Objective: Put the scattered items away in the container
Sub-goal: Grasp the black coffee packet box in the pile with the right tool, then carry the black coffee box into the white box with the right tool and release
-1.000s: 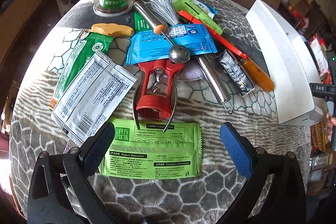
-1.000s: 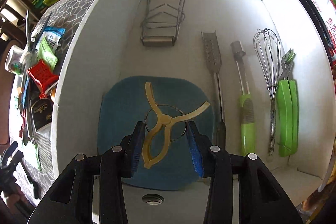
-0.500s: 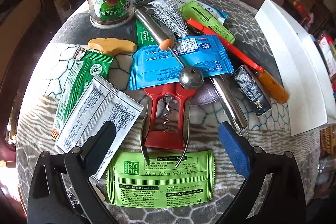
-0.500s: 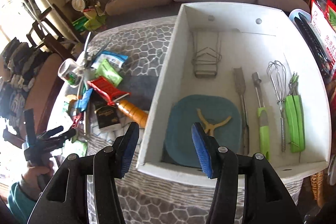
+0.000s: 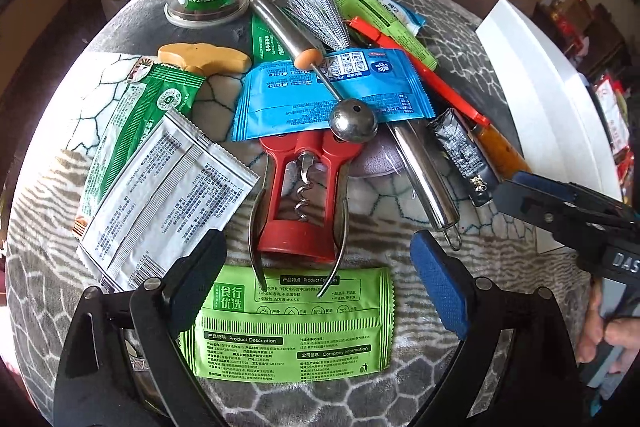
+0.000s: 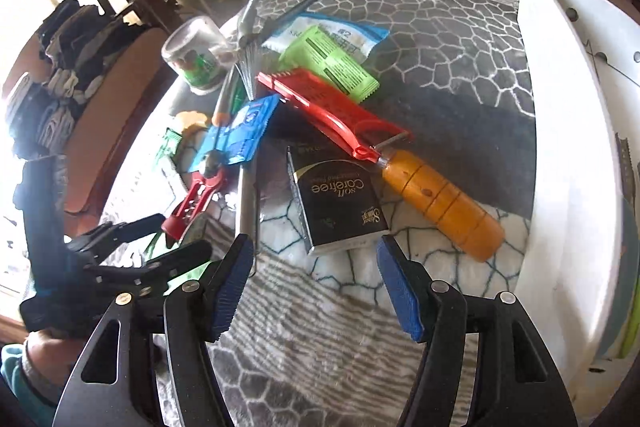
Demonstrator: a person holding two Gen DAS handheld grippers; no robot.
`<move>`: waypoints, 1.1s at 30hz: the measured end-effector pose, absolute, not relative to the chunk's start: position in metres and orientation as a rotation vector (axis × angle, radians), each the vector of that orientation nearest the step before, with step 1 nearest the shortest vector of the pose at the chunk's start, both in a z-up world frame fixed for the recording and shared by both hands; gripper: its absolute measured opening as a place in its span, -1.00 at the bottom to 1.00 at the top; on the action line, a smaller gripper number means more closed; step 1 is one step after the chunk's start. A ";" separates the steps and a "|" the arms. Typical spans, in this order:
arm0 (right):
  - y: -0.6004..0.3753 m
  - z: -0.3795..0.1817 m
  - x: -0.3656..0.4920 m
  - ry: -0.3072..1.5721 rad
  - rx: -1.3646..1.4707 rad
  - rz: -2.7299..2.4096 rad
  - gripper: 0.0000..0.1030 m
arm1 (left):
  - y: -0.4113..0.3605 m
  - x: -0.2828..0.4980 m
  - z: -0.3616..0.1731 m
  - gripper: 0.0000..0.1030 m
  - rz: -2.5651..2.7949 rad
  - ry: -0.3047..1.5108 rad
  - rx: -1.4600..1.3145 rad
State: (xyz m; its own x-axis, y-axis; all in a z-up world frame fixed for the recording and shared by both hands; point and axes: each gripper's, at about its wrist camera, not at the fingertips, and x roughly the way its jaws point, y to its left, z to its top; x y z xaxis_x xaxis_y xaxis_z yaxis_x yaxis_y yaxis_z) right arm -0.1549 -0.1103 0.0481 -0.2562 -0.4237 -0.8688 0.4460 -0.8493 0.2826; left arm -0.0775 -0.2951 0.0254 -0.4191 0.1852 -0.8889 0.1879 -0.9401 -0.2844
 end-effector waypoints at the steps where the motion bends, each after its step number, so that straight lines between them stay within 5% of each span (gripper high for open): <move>1: -0.112 0.042 -0.160 0.024 1.470 -2.135 0.36 | -0.296 -0.077 0.027 0.79 -2.599 0.567 1.694; 11: -0.095 0.019 -0.177 -0.035 1.494 -2.151 0.40 | -0.297 -0.088 0.017 0.79 -2.585 0.507 1.722; 13: -0.094 0.022 -0.176 -0.056 1.476 -2.153 0.05 | -0.297 -0.089 0.014 0.78 -2.577 0.501 1.722; 19: -0.086 0.038 -0.159 -0.069 1.427 -2.156 -0.11 | -0.291 -0.083 0.032 0.77 -2.663 0.549 1.642; 24: -0.071 0.059 -0.136 -0.181 1.364 -2.123 -0.12 | -0.283 -0.068 0.044 0.79 -2.745 0.763 1.627; 30: -0.061 0.092 -0.091 -0.175 1.271 -2.141 -0.12 | -0.287 -0.045 0.071 0.94 -2.722 1.306 1.548; 33: -0.062 0.102 -0.065 -0.126 1.226 -2.169 -0.12 | -0.268 -0.047 0.080 0.94 -2.700 1.368 1.626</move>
